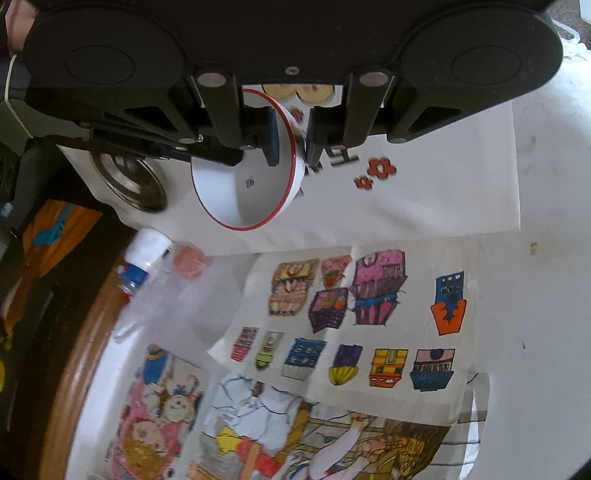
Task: Organize plates and bowls
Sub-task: 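Carry the second white bowl over the stacked bowls and lower it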
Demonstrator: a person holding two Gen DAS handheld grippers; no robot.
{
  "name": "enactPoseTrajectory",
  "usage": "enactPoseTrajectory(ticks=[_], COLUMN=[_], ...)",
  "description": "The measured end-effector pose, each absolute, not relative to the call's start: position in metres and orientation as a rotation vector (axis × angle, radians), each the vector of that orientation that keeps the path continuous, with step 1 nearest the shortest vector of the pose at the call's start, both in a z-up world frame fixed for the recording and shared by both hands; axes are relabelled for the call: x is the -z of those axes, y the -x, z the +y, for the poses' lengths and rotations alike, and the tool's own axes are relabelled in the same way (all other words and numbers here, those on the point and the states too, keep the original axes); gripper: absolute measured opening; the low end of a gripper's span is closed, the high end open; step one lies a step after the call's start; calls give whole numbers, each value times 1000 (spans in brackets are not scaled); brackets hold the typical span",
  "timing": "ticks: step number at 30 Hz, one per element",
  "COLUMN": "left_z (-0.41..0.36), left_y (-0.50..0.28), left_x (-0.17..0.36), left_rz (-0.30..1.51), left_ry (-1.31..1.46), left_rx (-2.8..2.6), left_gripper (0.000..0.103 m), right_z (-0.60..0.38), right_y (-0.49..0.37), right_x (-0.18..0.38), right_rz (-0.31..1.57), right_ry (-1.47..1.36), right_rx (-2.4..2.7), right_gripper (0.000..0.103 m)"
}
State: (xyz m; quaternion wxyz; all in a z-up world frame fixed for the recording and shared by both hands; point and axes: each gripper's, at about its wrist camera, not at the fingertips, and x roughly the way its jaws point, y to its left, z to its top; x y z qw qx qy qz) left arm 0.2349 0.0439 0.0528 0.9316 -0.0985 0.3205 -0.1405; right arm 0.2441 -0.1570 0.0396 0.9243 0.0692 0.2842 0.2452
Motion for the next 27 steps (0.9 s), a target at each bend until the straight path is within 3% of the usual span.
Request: enactPoseTrajectory(ticks=[14, 27], left_z=[35, 28], left_y=[-174, -165], left_x=[-28, -15], left_rz=[764, 809], left_ry=[152, 105], left_rx=[337, 342], left_gripper=[16, 16], right_z=[-161, -151], right_y=[-168, -151], right_x=[-17, -16], right_rz=[676, 699], right_ry=[-119, -39], right_rx=[-445, -394], right_gripper=[17, 19])
